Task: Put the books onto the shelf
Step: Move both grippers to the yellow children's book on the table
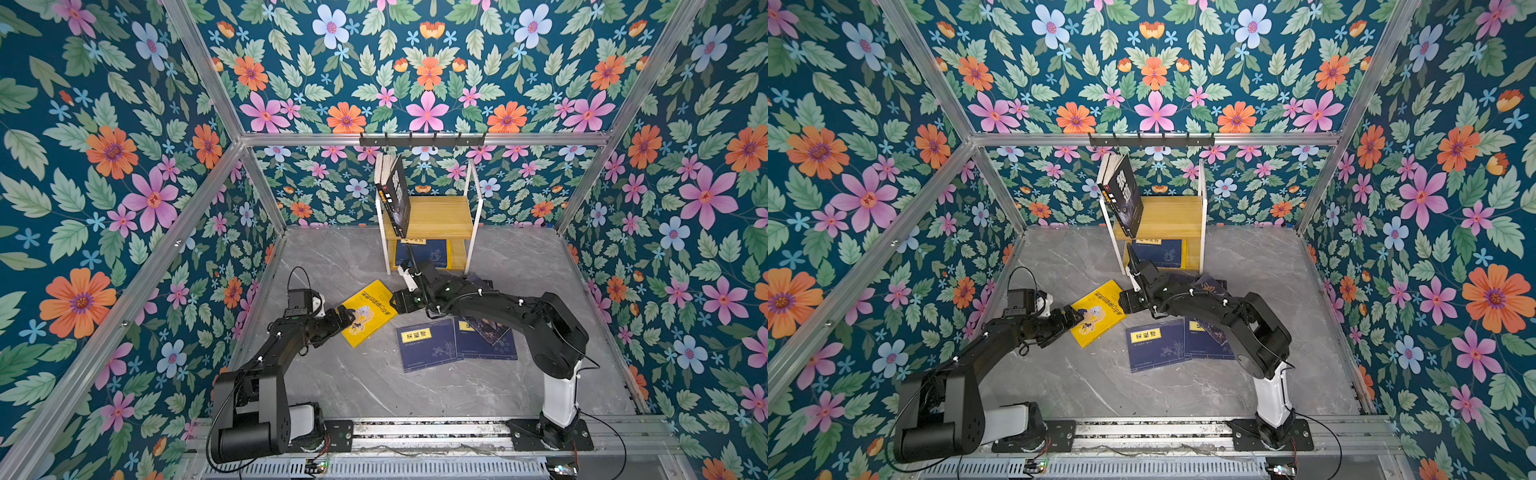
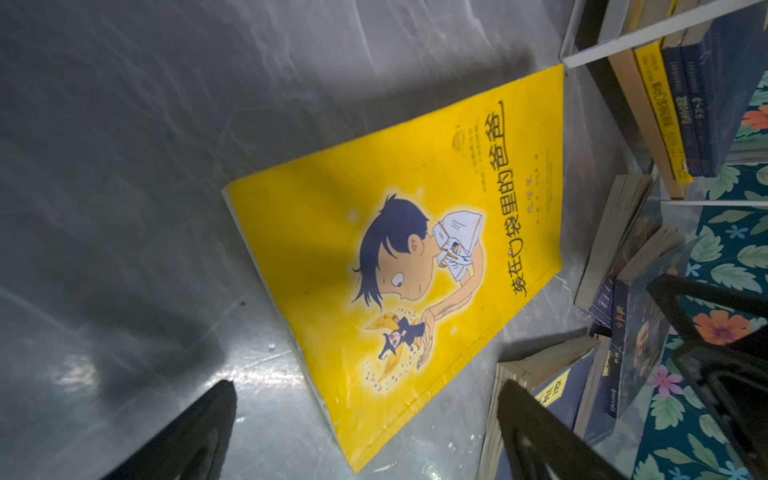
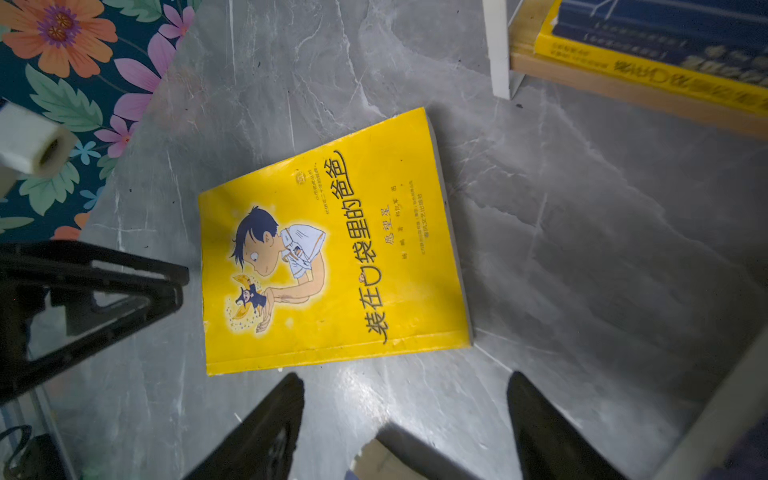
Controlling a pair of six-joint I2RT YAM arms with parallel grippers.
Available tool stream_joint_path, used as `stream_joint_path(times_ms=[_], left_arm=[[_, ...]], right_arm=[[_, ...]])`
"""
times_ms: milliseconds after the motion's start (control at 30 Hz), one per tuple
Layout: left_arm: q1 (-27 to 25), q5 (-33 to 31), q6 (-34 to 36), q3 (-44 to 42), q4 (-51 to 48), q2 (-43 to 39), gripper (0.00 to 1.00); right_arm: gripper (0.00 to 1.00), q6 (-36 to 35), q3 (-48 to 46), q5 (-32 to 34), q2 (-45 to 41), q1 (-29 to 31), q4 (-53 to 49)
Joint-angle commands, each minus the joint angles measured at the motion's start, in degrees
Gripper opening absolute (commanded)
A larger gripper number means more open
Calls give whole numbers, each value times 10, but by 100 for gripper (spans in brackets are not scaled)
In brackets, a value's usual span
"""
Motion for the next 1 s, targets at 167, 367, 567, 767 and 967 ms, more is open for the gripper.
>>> stream_joint_path(times_ms=[167,367,567,767,967], left_arm=[[1,45,-46,-27,44,27,95],[0,64,-58,-36,65,46,92],[0,59,-61,-37,65,36,88],[0,57,-61,-37,62,16,84],[0,58,-60,-36,59,-5,78]], right_arm=[[76,18,76,-2,75,1,-14],[76,16,99,-3,113,-2,-17],[76,20,95,-16,135,-2,-10],[75,44,64,-37,131,-1,13],[74,50,49,-38,125,1,18]])
